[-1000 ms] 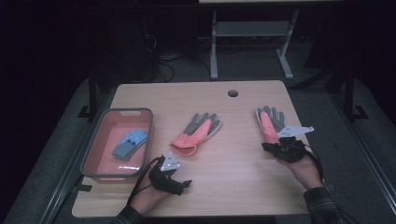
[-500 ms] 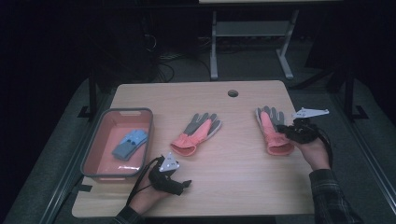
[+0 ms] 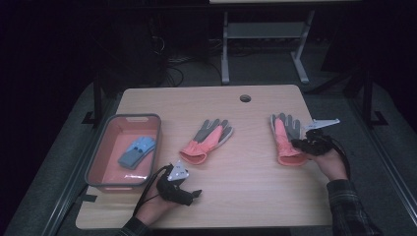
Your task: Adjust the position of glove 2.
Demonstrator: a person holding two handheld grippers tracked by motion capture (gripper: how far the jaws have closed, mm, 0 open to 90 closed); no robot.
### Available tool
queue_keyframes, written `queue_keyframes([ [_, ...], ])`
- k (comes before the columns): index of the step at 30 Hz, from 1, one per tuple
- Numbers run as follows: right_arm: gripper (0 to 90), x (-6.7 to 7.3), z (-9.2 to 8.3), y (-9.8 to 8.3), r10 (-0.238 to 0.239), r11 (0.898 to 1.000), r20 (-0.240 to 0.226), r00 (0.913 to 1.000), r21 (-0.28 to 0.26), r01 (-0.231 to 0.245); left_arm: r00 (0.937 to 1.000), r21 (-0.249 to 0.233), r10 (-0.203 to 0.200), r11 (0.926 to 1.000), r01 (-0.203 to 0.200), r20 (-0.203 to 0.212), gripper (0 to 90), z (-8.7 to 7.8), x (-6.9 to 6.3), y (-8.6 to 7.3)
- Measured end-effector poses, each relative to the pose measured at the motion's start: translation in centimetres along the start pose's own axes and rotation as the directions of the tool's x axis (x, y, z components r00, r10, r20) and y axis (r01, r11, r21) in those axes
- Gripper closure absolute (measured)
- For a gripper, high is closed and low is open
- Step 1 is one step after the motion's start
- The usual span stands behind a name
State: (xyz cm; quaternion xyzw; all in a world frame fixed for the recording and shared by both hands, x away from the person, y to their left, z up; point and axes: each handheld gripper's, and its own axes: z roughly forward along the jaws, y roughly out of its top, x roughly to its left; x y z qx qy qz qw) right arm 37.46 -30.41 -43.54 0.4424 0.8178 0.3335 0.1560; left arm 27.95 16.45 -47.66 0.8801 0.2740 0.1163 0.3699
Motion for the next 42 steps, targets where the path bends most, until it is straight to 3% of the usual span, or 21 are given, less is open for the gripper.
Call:
queue_keyframes([
  [11,90.0,3.9,-0.1,-0.2,-0.090,0.995,-0.076,0.9931,0.023,0.092,1.0000,-0.003,0.000,1.0000,0.000,0.000,12.2,0.0,0.0,0.0],
  [21,90.0,8.0,0.1,-0.2,-0.168,0.985,-0.158,0.9730,0.012,0.172,1.0000,-0.003,0.000,1.0000,0.000,0.000,12.3,0.0,0.0,0.0],
  [29,90.0,11.2,0.5,0.1,-0.227,0.972,-0.222,0.9484,0.007,0.234,1.0000,0.001,0.000,1.0000,0.000,0.000,12.2,0.0,0.0,0.0],
  [36,90.0,14.2,1.0,0.5,-0.283,0.956,-0.290,0.9143,-0.007,0.293,1.0000,-0.004,-0.004,1.0000,0.004,0.001,12.2,0.0,0.0,0.0],
  [41,90.0,15.9,1.2,0.6,-0.299,0.950,-0.335,0.8933,-0.014,0.313,1.0000,-0.004,-0.004,1.0000,0.004,0.000,12.2,0.0,0.0,0.0],
  [42,90.0,16.3,1.2,0.5,-0.308,0.946,-0.348,0.8857,-0.016,0.322,1.0000,-0.004,-0.004,1.0000,0.004,0.000,12.2,0.0,0.0,0.0],
])
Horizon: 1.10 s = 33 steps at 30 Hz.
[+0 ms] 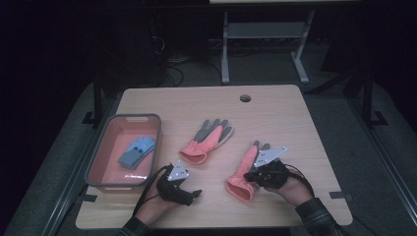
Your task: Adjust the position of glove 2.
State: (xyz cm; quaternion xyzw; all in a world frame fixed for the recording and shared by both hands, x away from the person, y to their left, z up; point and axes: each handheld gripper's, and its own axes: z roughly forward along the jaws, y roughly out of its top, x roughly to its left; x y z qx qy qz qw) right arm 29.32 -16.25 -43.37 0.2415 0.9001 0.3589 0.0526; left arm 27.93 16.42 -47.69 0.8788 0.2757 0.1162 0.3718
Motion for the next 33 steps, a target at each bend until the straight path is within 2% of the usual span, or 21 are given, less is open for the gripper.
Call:
queue_keyframes([
  [8,90.0,2.5,1.2,0.8,-0.079,0.997,-0.059,0.9951,0.006,0.080,1.0000,0.006,0.003,1.0000,-0.003,0.002,12.2,-0.1,0.0,0.0],
  [9,90.0,2.7,1.4,0.9,-0.097,0.995,-0.056,0.9937,0.008,0.097,1.0000,0.008,0.004,1.0000,-0.004,0.002,12.3,-0.1,0.0,0.0],
  [12,90.0,3.3,2.1,1.1,-0.095,0.995,-0.061,0.9936,0.018,0.096,1.0000,0.008,0.006,0.9999,-0.006,0.001,12.2,-0.1,0.0,0.0],
  [13,90.0,3.5,2.4,1.1,-0.114,0.993,-0.049,0.9923,0.028,0.115,1.0000,0.008,0.005,1.0000,-0.005,0.001,12.3,-0.1,0.0,0.0],
  [16,90.0,3.7,2.9,1.0,-0.127,0.991,-0.026,0.9916,0.042,0.128,1.0000,0.006,0.005,1.0000,-0.005,0.001,12.2,0.0,0.0,0.0],
  [20,90.0,3.7,2.6,0.9,-0.111,0.993,-0.028,0.9934,0.024,0.112,1.0000,0.008,0.006,0.9999,-0.006,0.001,12.2,-0.1,0.0,0.0],
  [22,90.0,3.5,2.0,0.9,-0.095,0.995,-0.034,0.9949,-0.013,0.094,1.0000,0.008,0.006,1.0000,-0.006,0.001,12.2,-0.1,0.0,0.0],
  [28,86.6,2.3,0.0,0.6,-0.024,0.996,0.003,0.9997,-0.081,0.024,1.0000,0.006,-0.006,1.0000,0.006,-0.001,12.2,0.0,-0.1,0.1],
  [31,86.6,1.6,-0.9,-0.1,0.001,0.996,0.030,0.9995,-0.089,0.002,1.0000,0.048,0.001,0.9989,-0.001,-0.001,12.5,0.0,-0.2,0.6],
  [33,86.4,1.2,-1.3,-0.7,0.019,0.996,0.049,0.9986,-0.083,-0.015,0.9999,0.065,-0.015,0.9978,0.014,0.008,13.0,-0.1,-0.2,0.9],
])
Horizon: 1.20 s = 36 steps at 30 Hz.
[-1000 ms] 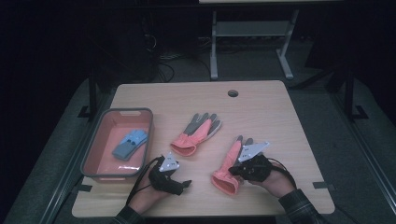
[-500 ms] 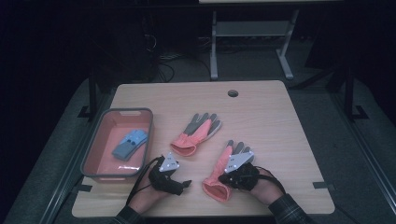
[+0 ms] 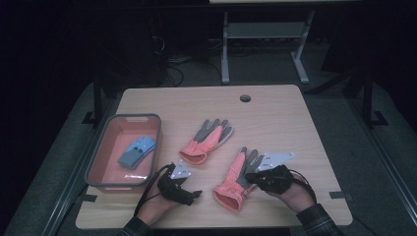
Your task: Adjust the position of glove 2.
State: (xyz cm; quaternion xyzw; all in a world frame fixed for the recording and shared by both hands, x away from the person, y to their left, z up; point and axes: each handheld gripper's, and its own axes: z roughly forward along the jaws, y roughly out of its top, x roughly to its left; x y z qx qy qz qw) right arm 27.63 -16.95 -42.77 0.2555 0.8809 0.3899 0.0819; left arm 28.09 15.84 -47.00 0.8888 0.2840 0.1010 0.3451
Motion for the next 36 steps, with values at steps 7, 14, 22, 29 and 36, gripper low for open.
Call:
queue_keyframes([
  [7,80.8,-1.1,-0.9,-1.9,0.060,0.998,0.039,0.9974,0.031,-0.062,0.9987,-0.033,-0.041,0.9986,0.042,0.029,13.3,-1.1,0.0,1.9],
  [14,90.0,-1.5,-1.1,-2.4,0.083,0.995,0.041,0.9957,0.045,-0.085,0.9980,-0.069,-0.061,0.9957,0.062,0.015,13.7,-2.0,0.8,5.1],
  [22,90.0,-1.2,-0.4,-2.5,0.063,0.996,0.024,0.9977,0.064,-0.064,0.9949,-0.101,-0.092,0.9911,0.087,-0.043,13.9,-2.1,3.8,9.0],
  [29,90.0,-1.2,-0.4,-2.4,0.066,0.996,0.019,0.9976,0.066,-0.067,0.9850,-0.093,-0.144,0.9864,0.135,-0.095,14.7,-0.4,7.0,11.1],
  [36,90.0,-1.0,-0.2,-2.4,0.054,0.996,0.013,0.9985,0.072,-0.054,0.9704,-0.075,-0.217,0.9750,0.209,-0.107,21.9,2.1,9.6,11.9],
])
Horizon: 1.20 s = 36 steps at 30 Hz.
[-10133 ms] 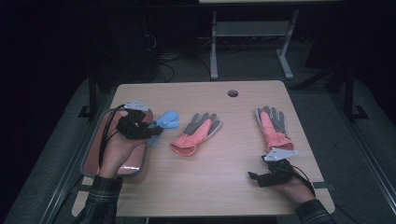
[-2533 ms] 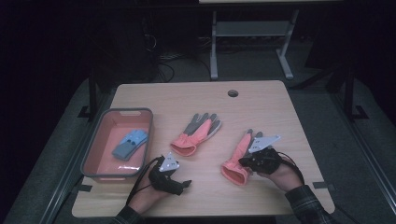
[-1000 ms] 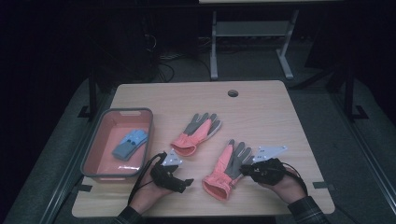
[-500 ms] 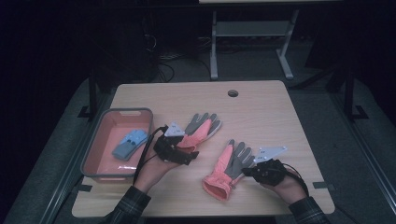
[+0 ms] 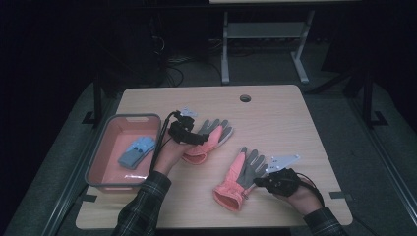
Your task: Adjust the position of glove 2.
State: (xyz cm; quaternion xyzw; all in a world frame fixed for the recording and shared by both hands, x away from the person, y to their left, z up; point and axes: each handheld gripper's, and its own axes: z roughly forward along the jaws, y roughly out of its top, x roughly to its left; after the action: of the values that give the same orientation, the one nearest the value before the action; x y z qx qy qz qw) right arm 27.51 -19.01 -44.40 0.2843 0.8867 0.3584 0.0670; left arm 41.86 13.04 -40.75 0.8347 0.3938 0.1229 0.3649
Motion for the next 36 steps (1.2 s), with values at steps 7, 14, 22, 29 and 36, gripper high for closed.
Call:
queue_keyframes([
  [7,90.0,0.0,0.0,-0.1,-0.011,1.000,-0.002,0.9999,-0.001,0.011,0.9964,0.039,-0.078,0.9961,0.080,-0.033,32.3,2.0,2.0,-0.4],
  [14,90.0,0.1,0.0,0.0,-0.017,1.000,0.001,0.9999,0.010,0.017,0.9955,0.090,-0.083,0.9922,0.086,-0.046,42.1,3.0,2.3,-1.0],
  [22,90.0,0.3,0.1,0.0,-0.022,1.000,-0.008,0.9997,0.015,0.023,0.9930,0.124,-0.118,0.9853,0.117,-0.003,58.2,4.0,2.3,-1.9],
  [29,90.0,0.3,0.2,-0.1,-0.025,1.000,-0.012,0.9996,0.018,0.025,0.9913,0.123,-0.126,0.9850,0.121,0.037,78.5,3.2,1.9,-1.7],
  [36,90.0,0.3,-0.1,-0.1,-0.019,1.000,-0.012,0.9998,0.018,0.019,0.9941,0.110,-0.100,0.9895,0.094,0.044,81.3,1.7,0.7,-1.6],
])
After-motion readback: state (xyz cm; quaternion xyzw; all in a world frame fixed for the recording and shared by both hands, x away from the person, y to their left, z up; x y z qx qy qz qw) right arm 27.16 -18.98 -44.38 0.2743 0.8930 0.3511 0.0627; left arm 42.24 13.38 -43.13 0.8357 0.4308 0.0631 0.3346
